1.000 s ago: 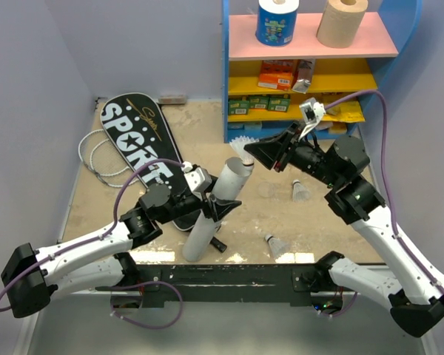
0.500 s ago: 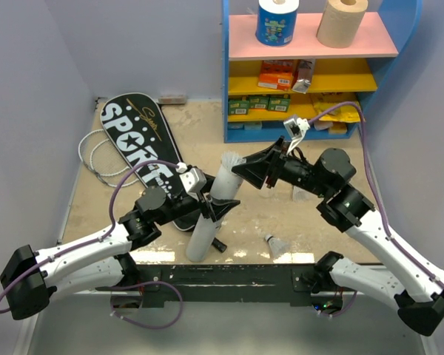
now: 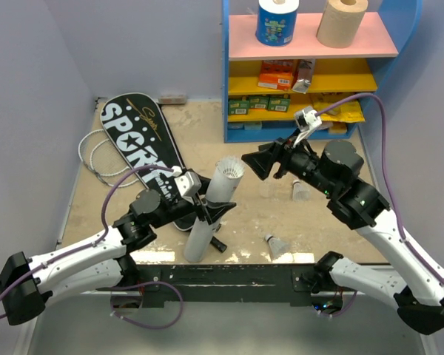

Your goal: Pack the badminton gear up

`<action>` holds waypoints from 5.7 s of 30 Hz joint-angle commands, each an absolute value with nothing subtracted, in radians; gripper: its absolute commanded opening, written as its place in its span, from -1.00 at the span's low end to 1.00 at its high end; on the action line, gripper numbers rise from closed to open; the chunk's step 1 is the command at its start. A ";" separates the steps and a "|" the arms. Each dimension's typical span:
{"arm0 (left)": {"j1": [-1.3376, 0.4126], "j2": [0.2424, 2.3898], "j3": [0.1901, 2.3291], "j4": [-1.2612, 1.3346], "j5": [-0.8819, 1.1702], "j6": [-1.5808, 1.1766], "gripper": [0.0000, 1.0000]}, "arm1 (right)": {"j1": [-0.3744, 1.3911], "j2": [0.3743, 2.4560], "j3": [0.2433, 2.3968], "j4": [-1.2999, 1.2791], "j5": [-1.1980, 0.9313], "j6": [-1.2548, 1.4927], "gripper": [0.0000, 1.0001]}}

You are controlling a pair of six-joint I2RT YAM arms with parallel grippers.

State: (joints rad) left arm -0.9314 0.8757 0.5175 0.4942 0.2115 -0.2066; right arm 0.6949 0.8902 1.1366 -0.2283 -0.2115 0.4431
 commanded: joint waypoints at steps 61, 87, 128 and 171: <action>-1.020 0.802 0.658 -0.120 0.327 0.109 -1.00 | 0.440 1.135 0.583 -0.230 0.626 1.190 0.11; -1.023 0.831 0.661 -0.123 0.298 0.112 -1.00 | 0.357 1.128 0.571 -0.104 0.606 1.002 -1.00; -1.026 0.845 0.637 -0.189 0.089 0.252 -1.00 | 0.408 0.793 1.166 -0.799 -0.678 0.120 -1.00; -1.028 0.756 0.638 -0.152 0.183 0.245 -1.00 | 0.796 1.035 1.022 -0.384 -0.514 0.359 -1.00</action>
